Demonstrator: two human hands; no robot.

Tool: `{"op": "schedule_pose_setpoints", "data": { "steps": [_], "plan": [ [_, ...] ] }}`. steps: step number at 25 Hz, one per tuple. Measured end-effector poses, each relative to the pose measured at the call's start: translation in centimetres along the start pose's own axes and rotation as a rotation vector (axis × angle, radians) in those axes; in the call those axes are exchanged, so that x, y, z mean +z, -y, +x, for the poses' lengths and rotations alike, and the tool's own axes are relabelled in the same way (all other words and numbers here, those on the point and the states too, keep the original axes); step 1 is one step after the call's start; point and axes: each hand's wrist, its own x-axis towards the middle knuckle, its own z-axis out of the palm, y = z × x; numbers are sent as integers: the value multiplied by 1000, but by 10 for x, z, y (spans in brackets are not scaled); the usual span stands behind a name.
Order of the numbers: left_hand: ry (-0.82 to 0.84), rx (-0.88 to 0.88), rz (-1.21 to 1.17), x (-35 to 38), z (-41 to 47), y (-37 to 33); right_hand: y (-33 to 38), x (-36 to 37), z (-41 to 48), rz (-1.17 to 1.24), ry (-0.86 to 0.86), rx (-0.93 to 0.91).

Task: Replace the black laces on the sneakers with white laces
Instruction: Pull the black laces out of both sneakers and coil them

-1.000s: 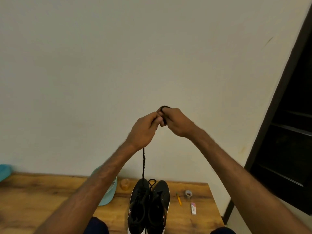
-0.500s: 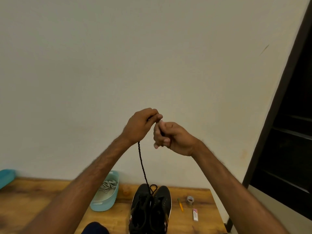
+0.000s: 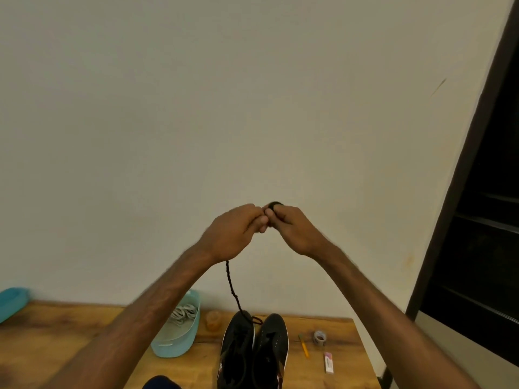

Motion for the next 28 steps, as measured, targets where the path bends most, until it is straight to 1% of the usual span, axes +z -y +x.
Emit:
{"op": "schedule_pose_setpoints", "data": {
  "steps": [1,2,3,4,5,6,7,8,9,10,12,15,17,19,21,22,24,26,27,28],
  "plan": [
    [-62,3,81,-4,2,2,-2,4,-4,26,45,58],
    [-125,-9,110,-7,5,3,2,8,-8,120,109,120],
    [-154,-8,84,-9,9,8,8,11,-10,281,188,175],
    [-144,7,-16,-8,11,11,17,13,-12,494,266,207],
    [-107,-17,-242,-4,12,11,28,15,-12,728,321,207],
    [-69,-81,-535,2,12,6,39,15,-10,944,332,180],
    [-42,-144,-746,10,10,1,47,13,-6,1108,303,139],
    [-37,-210,-796,18,7,-4,52,10,-1,1190,256,100],
    [-34,-212,-705,25,2,-7,54,6,5,1183,203,68],
    [-32,-157,-582,30,-4,-10,52,3,9,1106,146,52],
    [-27,-45,-394,29,-13,-11,41,2,10,850,72,50],
    [18,-7,-60,14,-16,-2,25,9,-2,412,11,38],
    [-10,13,81,6,-16,3,21,13,-9,287,14,78],
    [-91,83,189,-1,-12,3,22,16,-13,210,100,151],
    [-174,110,191,-9,-4,3,24,17,-16,278,249,208],
    [-206,97,131,-12,1,2,27,17,-17,369,308,221],
    [-231,48,-95,-13,10,9,40,12,-19,615,374,214],
    [-159,-10,-418,0,13,15,53,3,-17,885,327,156],
    [-110,-19,-510,10,10,15,56,-3,-13,990,264,116],
    [-75,-18,-521,19,3,10,57,-9,-8,1033,195,78]
  ]
}}
